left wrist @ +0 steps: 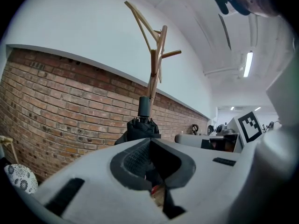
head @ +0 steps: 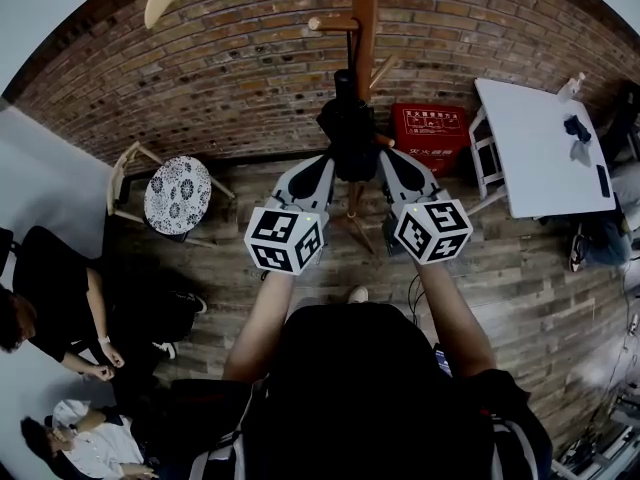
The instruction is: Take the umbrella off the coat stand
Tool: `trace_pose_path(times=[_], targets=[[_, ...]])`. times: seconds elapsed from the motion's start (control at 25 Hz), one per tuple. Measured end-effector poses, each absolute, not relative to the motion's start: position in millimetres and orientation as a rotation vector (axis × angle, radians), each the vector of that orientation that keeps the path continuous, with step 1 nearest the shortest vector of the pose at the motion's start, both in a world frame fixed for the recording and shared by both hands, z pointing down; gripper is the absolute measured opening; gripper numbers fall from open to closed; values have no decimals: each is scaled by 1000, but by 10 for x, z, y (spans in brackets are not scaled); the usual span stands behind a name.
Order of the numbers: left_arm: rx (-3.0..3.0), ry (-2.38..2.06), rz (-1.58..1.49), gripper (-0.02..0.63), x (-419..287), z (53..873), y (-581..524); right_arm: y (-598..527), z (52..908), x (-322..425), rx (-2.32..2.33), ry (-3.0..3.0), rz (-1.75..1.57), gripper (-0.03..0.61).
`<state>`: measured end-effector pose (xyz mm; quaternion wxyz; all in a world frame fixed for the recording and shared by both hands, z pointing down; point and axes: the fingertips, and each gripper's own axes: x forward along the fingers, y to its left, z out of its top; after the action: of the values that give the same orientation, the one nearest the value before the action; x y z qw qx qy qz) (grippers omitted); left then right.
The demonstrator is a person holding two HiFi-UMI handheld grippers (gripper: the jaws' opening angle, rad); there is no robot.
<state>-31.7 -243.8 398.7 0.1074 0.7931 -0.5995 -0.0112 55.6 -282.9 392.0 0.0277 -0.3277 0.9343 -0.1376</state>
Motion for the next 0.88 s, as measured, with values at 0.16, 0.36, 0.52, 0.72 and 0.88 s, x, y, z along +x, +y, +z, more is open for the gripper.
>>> trace_pose_path(times=[0.16,0.36,0.52,0.72,0.88], targets=[[2331,-1767,-45,18,-321,3973,-2454,-2858,3920,536,-1003,2888,-422,28],[2332,-1751,-50,17,-356,4002,-2482,-2855,3953,497,-1009,2899,-409,29],[2345,-1708,-42,18,-404,4035,-2504,-2864,3958,478,-1069,2883,-382,29],[2393,-1641,-41,18,-459,4013,-2578,-2879,3951,433,-1149,2857,-367,29],[2432,-1586,-42,17,-510,3996,-2620,-2887,3941,409,-1227,2827,-345,29]])
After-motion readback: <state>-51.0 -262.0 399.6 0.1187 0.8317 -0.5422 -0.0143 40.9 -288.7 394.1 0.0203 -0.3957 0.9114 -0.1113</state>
